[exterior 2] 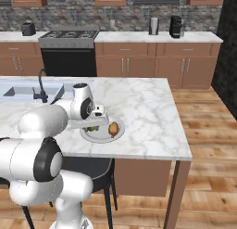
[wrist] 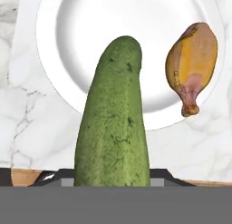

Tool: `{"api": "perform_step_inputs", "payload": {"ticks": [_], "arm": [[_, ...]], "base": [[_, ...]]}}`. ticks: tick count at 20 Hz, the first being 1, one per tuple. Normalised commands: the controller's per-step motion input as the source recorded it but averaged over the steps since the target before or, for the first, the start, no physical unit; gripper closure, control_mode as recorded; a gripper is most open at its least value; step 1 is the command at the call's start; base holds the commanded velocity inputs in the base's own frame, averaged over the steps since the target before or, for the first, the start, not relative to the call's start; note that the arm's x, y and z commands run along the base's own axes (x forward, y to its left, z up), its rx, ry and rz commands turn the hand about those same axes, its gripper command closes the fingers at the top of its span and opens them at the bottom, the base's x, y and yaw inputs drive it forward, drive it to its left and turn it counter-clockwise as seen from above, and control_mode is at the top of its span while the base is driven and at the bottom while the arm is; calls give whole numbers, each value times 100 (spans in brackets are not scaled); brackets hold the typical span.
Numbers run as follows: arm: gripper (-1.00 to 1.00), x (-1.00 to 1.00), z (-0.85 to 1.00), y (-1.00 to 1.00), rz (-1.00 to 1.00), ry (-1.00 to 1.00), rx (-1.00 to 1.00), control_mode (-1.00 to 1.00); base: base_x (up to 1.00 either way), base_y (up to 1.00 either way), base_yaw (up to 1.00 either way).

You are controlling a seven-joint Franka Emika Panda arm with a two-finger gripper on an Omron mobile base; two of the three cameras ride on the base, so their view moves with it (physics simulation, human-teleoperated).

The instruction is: Take the cheese, chicken drumstick, and cucumber from the fridge and place them on the plate on the dining counter to create an appetizer plate.

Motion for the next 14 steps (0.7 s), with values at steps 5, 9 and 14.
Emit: {"api": "perform_step_inputs", "payload": {"ticks": [5, 9, 14], "arm": [[100, 51, -37, 0, -2, 6, 0, -100], [100, 38, -33, -2, -3, 4, 0, -100], [100, 26, -31, -8, -6, 2, 0, -100]], "base": [[0, 0, 0], [0, 0, 0], [0, 0, 0]]}}
